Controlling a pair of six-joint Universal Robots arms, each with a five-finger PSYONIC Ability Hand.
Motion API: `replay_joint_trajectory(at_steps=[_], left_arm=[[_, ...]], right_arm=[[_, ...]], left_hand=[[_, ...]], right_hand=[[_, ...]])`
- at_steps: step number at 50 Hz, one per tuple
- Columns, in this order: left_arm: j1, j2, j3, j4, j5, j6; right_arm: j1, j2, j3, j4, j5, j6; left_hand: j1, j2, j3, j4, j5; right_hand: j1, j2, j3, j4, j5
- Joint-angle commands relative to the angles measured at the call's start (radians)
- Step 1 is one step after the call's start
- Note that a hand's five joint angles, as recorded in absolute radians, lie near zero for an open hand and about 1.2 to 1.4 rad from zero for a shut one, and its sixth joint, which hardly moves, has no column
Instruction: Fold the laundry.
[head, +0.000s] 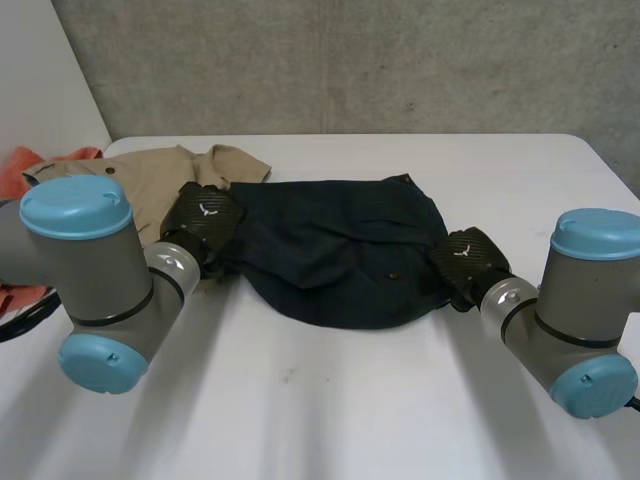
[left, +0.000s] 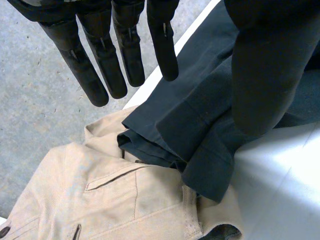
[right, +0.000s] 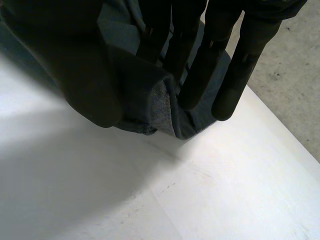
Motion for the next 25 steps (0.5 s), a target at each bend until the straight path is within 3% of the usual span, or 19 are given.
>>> replay_joint_trajectory(at_steps=[1, 3, 16, 20, 21, 22, 25], left_arm=[[-0.021, -0.016, 0.013, 0.058, 0.041, 0.066], [-0.025, -0.028, 0.022, 0.047, 0.036, 0.065], [-0.033, -0.117, 0.085, 0.019, 0.026, 0.074], [-0.035, -0.129, 0.095, -0.027, 0.021, 0.089], [-0.036, -0.119, 0.095, -0.046, 0.026, 0.1], [-0.036, -0.109, 0.095, -0.056, 0.027, 0.106], [-0.041, -0.054, 0.087, -0.1, 0.027, 0.129]], right_arm=[[0.013, 0.016, -0.021, 0.067, -0.044, 0.028], [0.012, 0.017, -0.019, 0.079, -0.063, 0.02], [0.01, -0.04, -0.004, 0.182, -0.073, -0.021], [-0.002, -0.102, 0.013, 0.276, -0.08, -0.062], [-0.011, -0.133, 0.028, 0.329, -0.084, -0.088], [-0.016, -0.148, 0.039, 0.363, -0.087, -0.105], [-0.043, -0.214, 0.085, 0.507, -0.112, -0.212]], left_hand=[[0.309, 0.311, 0.308, 0.32, 0.326], [0.159, 0.161, 0.158, 0.17, 0.176], [0.124, 0.125, 0.123, 0.135, 0.14], [0.387, 0.388, 0.386, 0.398, 0.404], [0.676, 0.677, 0.675, 0.687, 0.692], [0.83, 0.831, 0.829, 0.841, 0.846], [0.837, 0.838, 0.836, 0.848, 0.854]], right_hand=[[0.453, 0.456, 0.46, 0.458, 0.466], [0.453, 0.456, 0.46, 0.458, 0.466], [0.453, 0.456, 0.46, 0.458, 0.466], [0.453, 0.456, 0.46, 0.458, 0.466], [0.453, 0.456, 0.46, 0.458, 0.466], [0.453, 0.456, 0.46, 0.458, 0.466], [0.453, 0.456, 0.46, 0.458, 0.466]])
